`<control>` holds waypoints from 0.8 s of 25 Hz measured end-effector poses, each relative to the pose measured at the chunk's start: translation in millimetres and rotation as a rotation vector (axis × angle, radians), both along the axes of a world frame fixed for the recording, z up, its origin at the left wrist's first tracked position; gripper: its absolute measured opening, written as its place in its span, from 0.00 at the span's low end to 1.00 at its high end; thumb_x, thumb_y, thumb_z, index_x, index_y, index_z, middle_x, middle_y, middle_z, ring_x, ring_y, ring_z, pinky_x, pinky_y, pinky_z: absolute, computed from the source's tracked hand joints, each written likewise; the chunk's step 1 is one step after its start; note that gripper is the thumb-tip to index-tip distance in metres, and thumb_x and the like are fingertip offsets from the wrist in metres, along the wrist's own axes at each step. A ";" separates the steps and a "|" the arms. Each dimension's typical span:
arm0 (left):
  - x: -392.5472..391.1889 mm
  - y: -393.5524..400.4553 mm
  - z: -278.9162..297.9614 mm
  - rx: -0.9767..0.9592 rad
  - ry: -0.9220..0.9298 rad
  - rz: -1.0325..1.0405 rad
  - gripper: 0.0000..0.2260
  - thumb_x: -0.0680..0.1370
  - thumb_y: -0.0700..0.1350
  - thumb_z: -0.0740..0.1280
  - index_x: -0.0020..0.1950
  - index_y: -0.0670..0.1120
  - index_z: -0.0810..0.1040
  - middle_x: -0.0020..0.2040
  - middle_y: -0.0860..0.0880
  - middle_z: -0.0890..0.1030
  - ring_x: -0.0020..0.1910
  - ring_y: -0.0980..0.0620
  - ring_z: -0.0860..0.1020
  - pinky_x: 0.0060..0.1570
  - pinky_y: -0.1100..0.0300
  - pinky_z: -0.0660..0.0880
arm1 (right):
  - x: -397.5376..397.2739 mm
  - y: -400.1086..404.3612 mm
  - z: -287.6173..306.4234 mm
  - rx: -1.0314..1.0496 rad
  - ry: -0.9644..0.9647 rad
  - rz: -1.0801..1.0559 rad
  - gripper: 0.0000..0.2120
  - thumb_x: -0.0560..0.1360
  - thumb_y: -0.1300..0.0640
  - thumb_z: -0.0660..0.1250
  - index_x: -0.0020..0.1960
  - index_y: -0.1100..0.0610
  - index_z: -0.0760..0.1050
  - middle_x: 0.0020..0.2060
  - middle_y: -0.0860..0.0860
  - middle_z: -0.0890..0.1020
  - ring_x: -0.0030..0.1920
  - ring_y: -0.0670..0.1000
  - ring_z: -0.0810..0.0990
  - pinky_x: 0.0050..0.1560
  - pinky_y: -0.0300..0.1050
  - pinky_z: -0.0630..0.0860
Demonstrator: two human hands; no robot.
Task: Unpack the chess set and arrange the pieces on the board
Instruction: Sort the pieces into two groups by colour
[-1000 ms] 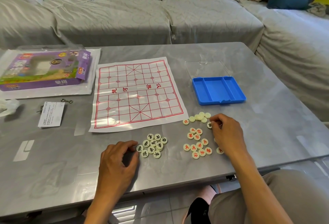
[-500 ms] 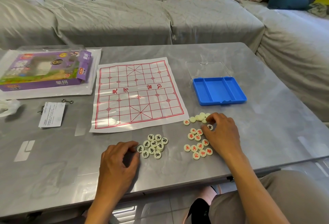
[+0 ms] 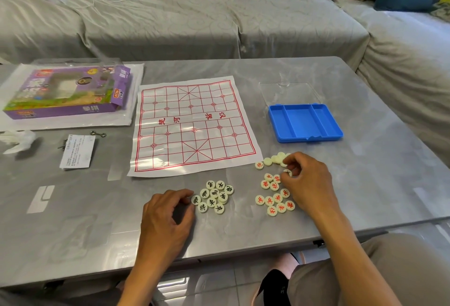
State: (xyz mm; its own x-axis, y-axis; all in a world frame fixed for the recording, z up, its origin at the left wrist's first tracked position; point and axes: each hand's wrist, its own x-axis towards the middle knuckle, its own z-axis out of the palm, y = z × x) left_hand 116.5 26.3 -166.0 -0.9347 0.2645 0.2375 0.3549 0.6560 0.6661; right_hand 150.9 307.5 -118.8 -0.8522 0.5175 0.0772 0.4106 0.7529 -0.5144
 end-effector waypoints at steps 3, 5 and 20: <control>0.3 -0.2 -0.2 -0.004 0.018 -0.011 0.15 0.74 0.57 0.61 0.54 0.52 0.80 0.46 0.57 0.80 0.46 0.56 0.75 0.51 0.56 0.71 | 1.9 -47.4 6.8 -0.074 0.009 0.345 0.09 0.73 0.54 0.70 0.53 0.49 0.76 0.44 0.43 0.78 0.43 0.42 0.75 0.46 0.31 0.70; -0.4 -0.1 -0.8 -0.005 0.014 -0.010 0.17 0.74 0.58 0.60 0.54 0.52 0.80 0.47 0.57 0.80 0.47 0.56 0.75 0.51 0.57 0.70 | -0.3 -69.9 1.5 -0.019 -0.061 0.518 0.09 0.74 0.52 0.68 0.55 0.49 0.76 0.47 0.44 0.78 0.44 0.42 0.74 0.45 0.33 0.69; -0.8 0.4 -2.2 -0.012 0.041 -0.011 0.17 0.74 0.59 0.60 0.54 0.52 0.79 0.47 0.58 0.80 0.46 0.58 0.73 0.51 0.67 0.65 | -3.8 -88.5 -19.8 0.160 0.040 0.659 0.11 0.78 0.50 0.62 0.54 0.49 0.81 0.46 0.48 0.81 0.46 0.51 0.74 0.43 0.46 0.72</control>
